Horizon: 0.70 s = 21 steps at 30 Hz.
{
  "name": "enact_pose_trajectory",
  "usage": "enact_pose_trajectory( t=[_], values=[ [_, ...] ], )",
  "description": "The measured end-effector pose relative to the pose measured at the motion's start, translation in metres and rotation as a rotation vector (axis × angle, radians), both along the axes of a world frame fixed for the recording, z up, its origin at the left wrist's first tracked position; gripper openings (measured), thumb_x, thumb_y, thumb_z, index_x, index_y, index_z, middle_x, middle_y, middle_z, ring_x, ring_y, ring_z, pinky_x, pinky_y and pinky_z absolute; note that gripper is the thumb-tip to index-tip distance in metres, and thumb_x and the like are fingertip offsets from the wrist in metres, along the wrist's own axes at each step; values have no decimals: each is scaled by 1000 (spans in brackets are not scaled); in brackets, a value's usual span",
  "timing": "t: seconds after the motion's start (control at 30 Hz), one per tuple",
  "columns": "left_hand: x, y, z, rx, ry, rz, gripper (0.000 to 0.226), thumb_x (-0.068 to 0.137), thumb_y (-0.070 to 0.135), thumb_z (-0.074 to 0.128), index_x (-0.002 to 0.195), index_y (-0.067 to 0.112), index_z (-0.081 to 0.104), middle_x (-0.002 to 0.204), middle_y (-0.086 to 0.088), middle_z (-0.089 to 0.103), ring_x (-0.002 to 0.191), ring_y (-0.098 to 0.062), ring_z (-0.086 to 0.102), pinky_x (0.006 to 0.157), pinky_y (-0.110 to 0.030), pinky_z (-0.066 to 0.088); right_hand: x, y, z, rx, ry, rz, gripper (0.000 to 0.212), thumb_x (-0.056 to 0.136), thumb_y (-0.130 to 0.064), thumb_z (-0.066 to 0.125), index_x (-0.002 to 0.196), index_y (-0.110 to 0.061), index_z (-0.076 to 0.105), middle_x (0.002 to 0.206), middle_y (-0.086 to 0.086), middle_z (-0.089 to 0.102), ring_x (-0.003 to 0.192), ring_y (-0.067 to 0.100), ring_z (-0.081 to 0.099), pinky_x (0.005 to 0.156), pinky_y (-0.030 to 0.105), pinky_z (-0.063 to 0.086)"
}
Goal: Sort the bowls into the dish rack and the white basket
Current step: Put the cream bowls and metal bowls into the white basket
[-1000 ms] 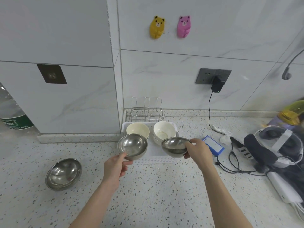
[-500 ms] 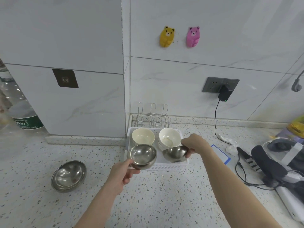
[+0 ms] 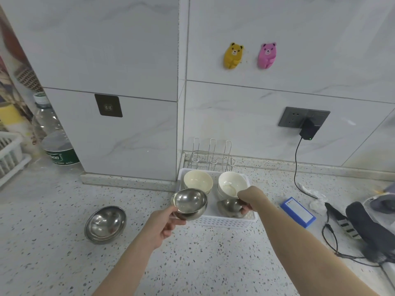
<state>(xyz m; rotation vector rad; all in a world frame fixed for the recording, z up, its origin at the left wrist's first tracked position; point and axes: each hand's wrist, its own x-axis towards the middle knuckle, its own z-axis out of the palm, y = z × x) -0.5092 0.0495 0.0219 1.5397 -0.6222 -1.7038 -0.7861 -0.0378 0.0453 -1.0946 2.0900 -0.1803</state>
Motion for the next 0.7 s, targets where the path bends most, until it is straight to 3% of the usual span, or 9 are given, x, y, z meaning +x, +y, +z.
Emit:
enact_pose_trajectory(
  t=[0.07,0.17,0.23,0.3,0.37,0.47,0.53,0.6,0.7],
  values=[
    [5,-3,0,11,7,-16,27,94,19,61,102,-6,64,88,-25,75,38,-7,41,31,-14,26,1,3,-8,-32,-52,-45,19,83,-3,42,97,0,54,65,16,71,59,26,73,47,22,42],
    [12,-8,0,20,-11,-26,25,94,16,59,102,-7,64,89,-26,74,39,-8,40,30,-14,26,1,11,-15,-93,-63,-76,42,84,-7,45,126,-6,46,72,12,71,48,21,66,45,25,48],
    [14,-11,-1,19,-21,-34,25,94,15,59,103,-7,64,90,-26,74,40,-8,40,30,-14,26,3,16,-18,-120,-27,-39,49,86,-9,43,135,-9,40,77,11,71,45,18,63,50,27,57],
    [13,-14,-1,16,-45,-48,25,94,16,59,104,-6,63,90,-26,74,39,-8,40,31,-14,27,6,20,-19,-110,-6,-16,31,88,-10,40,118,-7,45,80,10,73,51,18,67,69,35,63],
    [12,-17,-1,17,-75,-61,24,94,16,59,104,-6,63,88,-25,74,38,-7,40,31,-14,28,6,25,-17,-97,36,18,16,89,-11,41,104,-10,45,81,6,74,58,18,71,76,37,62],
    [9,-23,-1,34,-103,-71,24,93,15,61,104,-6,63,86,-26,74,39,-8,41,31,-14,29,6,26,-5,-95,341,165,23,93,-18,42,113,-13,52,87,0,69,75,17,69,69,30,56],
    [9,-28,1,45,-111,-90,25,91,15,62,105,-6,62,86,-26,74,39,-8,42,31,-14,29,9,25,4,-204,545,266,27,96,-24,40,119,-17,54,90,0,62,79,19,60,65,28,48],
    [8,-34,4,54,-119,-120,26,90,15,64,106,-5,61,85,-26,74,40,-9,42,32,-15,29,16,27,10,-372,462,353,30,98,-33,42,124,-25,55,98,0,67,82,19,58,68,30,48],
    [5,-41,8,63,-149,-168,27,88,15,65,105,-5,63,84,-24,75,41,-10,40,32,-15,28,31,39,6,-482,-103,392,33,94,-44,53,126,-37,58,113,-8,68,79,16,66,71,36,58]
  ],
)
